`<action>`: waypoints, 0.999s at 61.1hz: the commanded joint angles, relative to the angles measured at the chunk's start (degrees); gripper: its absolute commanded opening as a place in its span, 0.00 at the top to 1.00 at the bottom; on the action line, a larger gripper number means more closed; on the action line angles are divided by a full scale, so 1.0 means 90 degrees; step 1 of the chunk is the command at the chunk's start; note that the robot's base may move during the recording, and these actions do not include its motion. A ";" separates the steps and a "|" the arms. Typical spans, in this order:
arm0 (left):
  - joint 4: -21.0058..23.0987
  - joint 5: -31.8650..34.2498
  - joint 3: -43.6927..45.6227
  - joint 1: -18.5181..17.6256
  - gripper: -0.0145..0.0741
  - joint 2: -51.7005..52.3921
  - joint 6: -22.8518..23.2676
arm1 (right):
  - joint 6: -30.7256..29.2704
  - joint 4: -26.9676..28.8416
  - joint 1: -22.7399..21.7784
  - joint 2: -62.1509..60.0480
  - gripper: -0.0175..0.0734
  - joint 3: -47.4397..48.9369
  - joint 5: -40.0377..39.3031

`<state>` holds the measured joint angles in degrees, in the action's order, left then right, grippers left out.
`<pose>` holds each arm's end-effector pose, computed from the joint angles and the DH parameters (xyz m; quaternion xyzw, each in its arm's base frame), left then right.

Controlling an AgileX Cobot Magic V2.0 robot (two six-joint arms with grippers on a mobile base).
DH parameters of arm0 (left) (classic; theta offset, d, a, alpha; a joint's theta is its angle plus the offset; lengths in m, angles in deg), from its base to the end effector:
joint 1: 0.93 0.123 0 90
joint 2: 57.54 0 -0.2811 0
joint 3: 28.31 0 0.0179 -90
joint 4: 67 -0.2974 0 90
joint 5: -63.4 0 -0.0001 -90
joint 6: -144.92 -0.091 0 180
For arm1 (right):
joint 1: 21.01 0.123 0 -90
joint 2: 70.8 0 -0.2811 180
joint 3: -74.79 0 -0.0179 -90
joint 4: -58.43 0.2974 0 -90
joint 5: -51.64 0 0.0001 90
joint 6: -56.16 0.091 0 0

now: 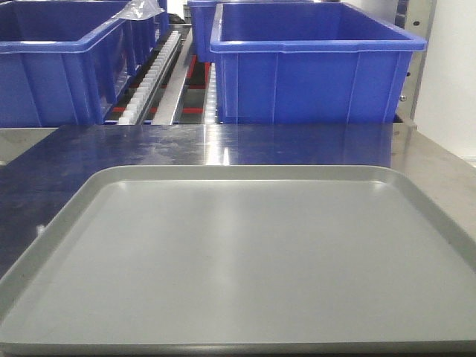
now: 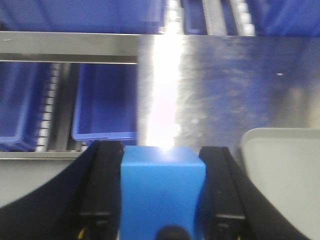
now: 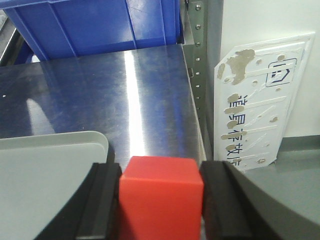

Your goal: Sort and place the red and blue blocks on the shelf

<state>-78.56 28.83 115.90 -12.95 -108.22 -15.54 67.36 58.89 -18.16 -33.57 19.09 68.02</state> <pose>0.1933 -0.0306 0.3307 -0.0128 0.8671 -0.0460 0.4958 0.1598 0.0082 0.2656 0.0619 0.8133 0.0739 0.5738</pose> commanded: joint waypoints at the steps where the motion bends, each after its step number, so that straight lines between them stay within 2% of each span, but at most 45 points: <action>1: -0.0113 0.0553 -0.0223 0.0156 0.70 0.0473 0.0059 | -0.0007 -0.0084 -0.0028 -0.0003 0.75 0.0181 -0.0619; 24: -0.0113 0.0731 -0.1528 0.0267 0.70 0.1694 0.0059 | -0.0007 -0.0084 -0.0028 -0.0003 0.75 0.0181 -0.0619; 44: -0.0100 0.1075 -0.2140 0.0267 0.70 0.2255 0.0059 | -0.0007 -0.0084 -0.0028 -0.0003 0.75 0.0181 -0.0619; 61: -0.0147 0.1178 -0.2268 0.0267 0.70 0.2334 0.0059 | -0.0007 -0.0084 -0.0028 -0.0003 0.75 0.0181 -0.0619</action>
<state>-79.00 34.13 94.18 -10.67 -86.99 -15.54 67.36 58.89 -18.16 -33.57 19.09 68.02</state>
